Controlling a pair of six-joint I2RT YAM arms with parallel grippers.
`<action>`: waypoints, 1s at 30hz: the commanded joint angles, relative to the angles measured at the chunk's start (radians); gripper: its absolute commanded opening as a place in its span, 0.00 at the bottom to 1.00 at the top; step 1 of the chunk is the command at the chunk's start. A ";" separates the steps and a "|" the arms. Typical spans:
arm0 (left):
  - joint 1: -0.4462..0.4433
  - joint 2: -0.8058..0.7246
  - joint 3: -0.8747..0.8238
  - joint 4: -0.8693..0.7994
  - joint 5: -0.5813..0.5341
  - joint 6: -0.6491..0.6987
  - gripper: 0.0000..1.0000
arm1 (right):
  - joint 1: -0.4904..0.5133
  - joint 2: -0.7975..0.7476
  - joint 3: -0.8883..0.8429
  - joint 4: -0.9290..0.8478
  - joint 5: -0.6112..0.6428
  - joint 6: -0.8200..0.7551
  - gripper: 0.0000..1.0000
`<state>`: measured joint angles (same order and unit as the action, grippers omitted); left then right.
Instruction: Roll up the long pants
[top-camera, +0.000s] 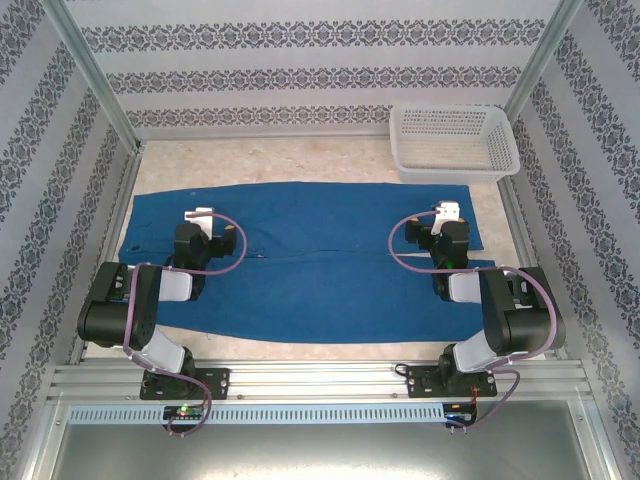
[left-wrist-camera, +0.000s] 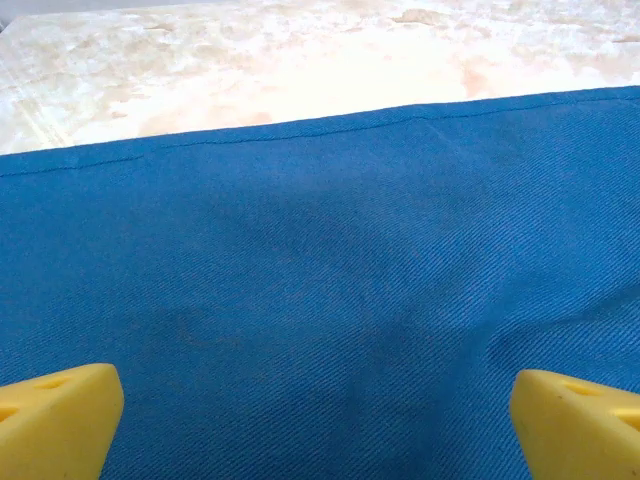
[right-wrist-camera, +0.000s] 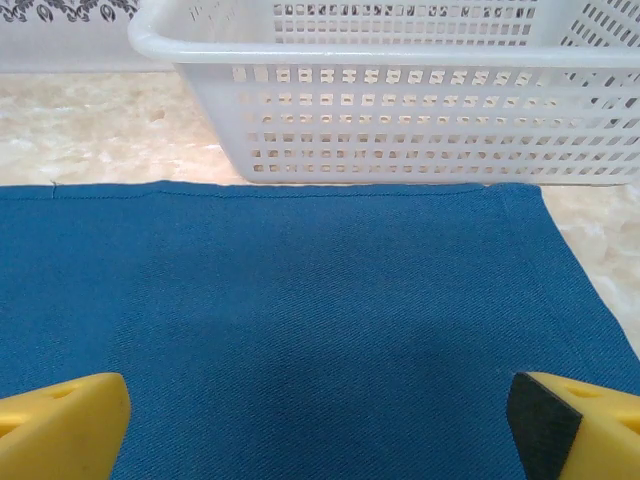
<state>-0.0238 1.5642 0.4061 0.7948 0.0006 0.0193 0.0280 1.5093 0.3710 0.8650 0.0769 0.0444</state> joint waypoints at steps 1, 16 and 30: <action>0.015 -0.003 0.008 0.036 0.019 -0.012 1.00 | -0.005 -0.001 0.016 0.022 -0.019 -0.017 0.98; 0.018 -0.003 0.008 0.035 0.023 -0.013 1.00 | -0.010 0.000 0.017 0.020 -0.029 -0.015 0.98; 0.024 -0.071 0.790 -1.189 -0.369 -0.331 1.00 | 0.006 -0.142 0.278 -0.559 0.232 0.073 0.98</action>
<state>-0.0048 1.5234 1.0538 0.0196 -0.3485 -0.2020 0.0288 1.4376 0.4808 0.6113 0.1623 0.0589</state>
